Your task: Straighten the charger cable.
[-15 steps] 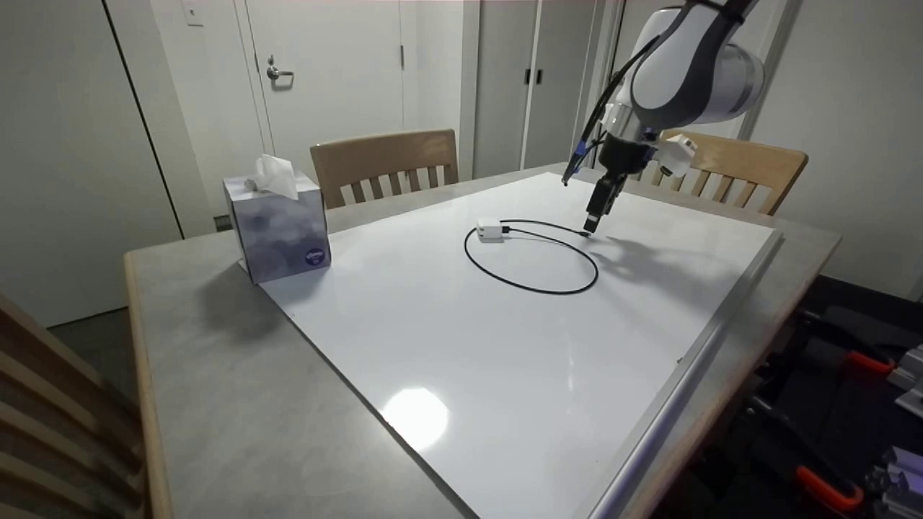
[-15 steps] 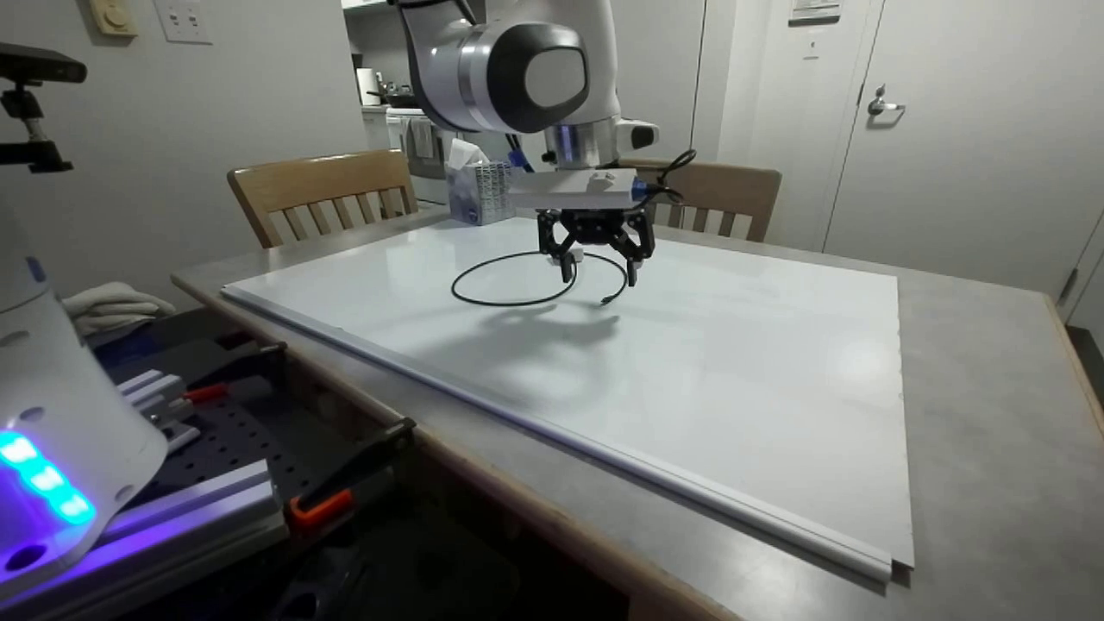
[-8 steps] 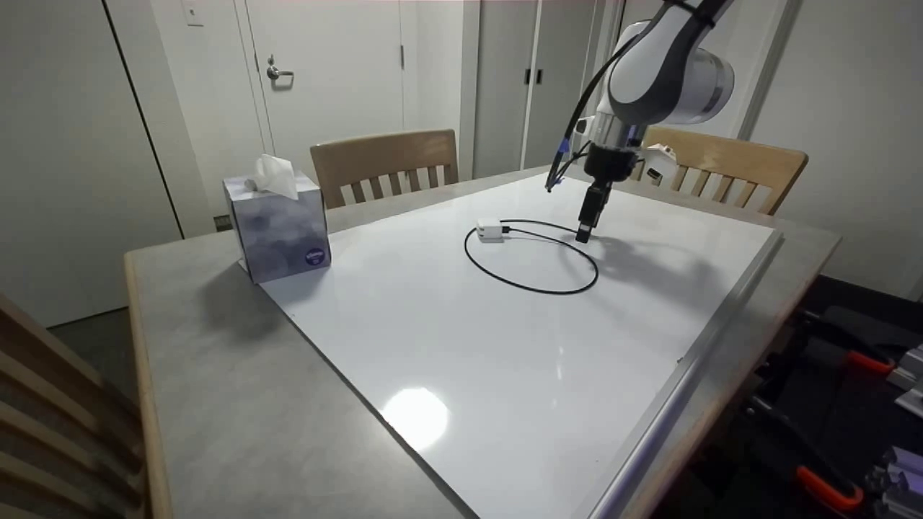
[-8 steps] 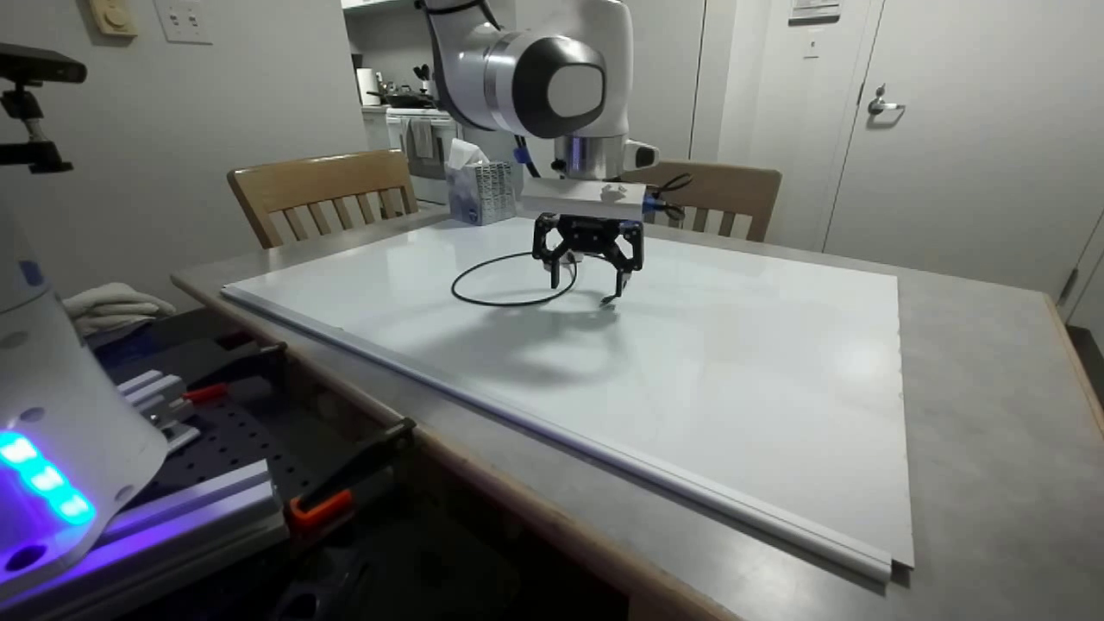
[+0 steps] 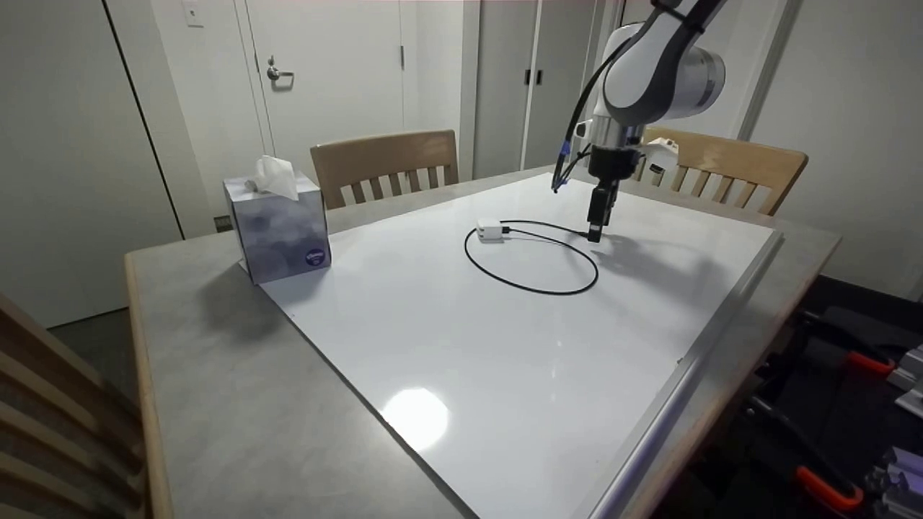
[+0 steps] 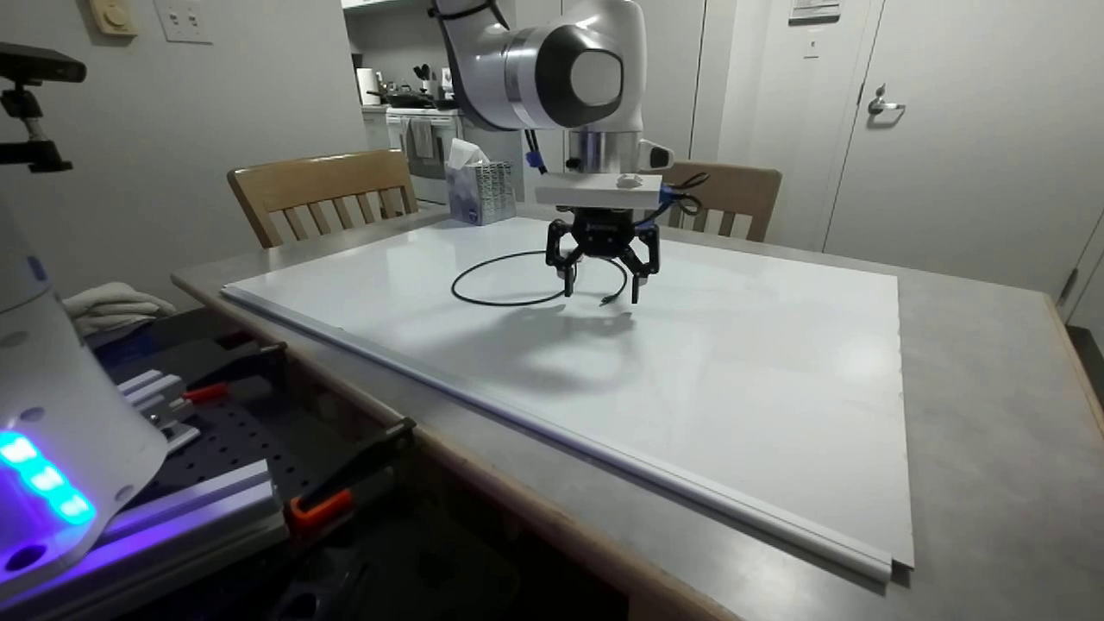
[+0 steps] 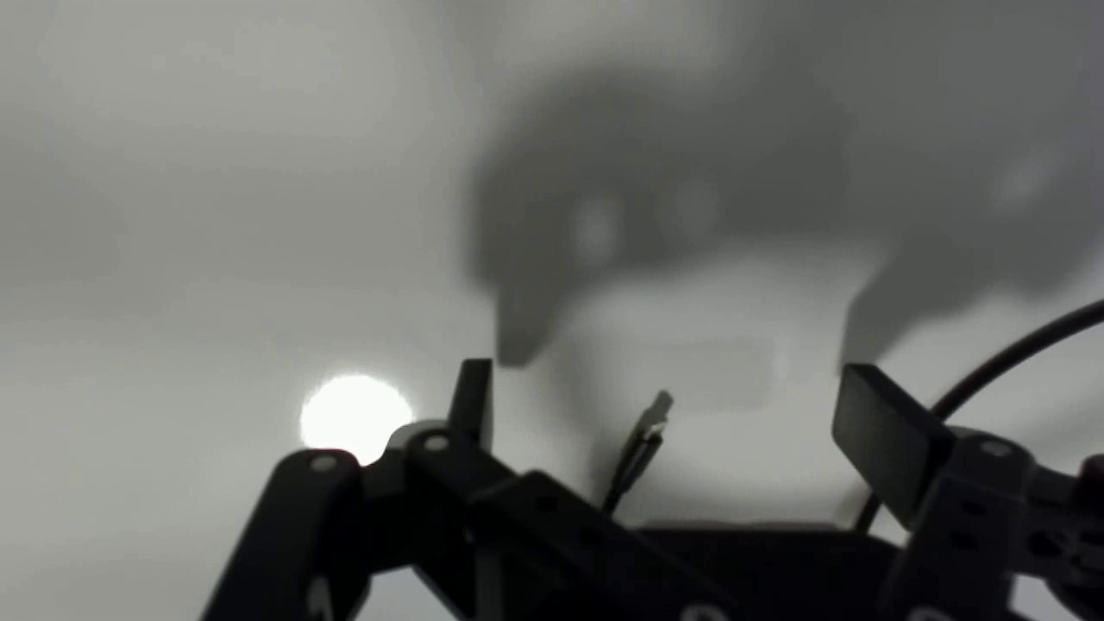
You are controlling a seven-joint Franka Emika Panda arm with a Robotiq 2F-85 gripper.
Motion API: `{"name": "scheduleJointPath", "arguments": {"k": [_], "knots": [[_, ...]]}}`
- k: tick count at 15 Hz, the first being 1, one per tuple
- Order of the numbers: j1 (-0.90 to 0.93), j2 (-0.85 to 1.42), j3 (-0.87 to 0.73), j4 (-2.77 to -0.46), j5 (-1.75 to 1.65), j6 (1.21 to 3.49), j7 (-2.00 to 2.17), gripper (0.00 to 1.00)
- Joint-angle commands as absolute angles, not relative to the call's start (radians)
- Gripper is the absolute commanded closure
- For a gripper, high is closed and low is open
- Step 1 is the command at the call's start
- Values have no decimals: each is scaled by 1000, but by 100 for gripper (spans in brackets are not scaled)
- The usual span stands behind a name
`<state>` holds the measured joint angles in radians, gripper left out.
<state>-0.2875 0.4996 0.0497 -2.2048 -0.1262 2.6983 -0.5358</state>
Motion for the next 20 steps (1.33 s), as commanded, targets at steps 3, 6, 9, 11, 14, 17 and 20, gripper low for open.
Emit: {"name": "scheduleJointPath", "arguments": {"k": [3,6,9,11,14,17,20], "knots": [[-275,559,34,-2129,-127,2702,-540,0],[-288,585,48,-2112,-114,2717,-547,0],[-293,599,53,-2099,-108,2708,-544,0],[-294,606,56,-2089,-105,2702,-545,12],[-299,599,63,-2088,-98,2690,-558,38],[-298,594,66,-2083,-93,2682,-564,58],[-294,588,68,-2086,-95,2681,-565,80]]}}
